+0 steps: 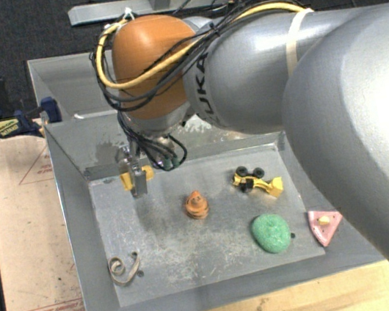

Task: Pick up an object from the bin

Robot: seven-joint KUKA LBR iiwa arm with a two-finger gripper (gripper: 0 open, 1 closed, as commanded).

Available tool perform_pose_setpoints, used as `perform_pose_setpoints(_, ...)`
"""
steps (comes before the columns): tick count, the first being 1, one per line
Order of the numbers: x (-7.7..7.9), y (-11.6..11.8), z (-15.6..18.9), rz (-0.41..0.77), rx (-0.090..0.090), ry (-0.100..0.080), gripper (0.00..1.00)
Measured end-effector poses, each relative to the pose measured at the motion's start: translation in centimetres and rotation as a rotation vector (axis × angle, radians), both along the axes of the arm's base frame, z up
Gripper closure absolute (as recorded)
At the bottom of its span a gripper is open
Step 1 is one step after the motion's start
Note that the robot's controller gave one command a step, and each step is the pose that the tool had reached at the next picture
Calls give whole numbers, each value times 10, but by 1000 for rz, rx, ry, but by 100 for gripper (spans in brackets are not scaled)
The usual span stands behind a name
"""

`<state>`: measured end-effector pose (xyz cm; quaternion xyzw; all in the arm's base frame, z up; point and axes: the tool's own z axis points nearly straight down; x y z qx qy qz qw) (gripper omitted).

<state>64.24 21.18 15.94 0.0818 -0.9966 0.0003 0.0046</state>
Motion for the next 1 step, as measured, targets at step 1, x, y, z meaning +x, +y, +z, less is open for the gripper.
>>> perform_pose_setpoints(1, -8, 17, 73, -5, 2, -10, 100)
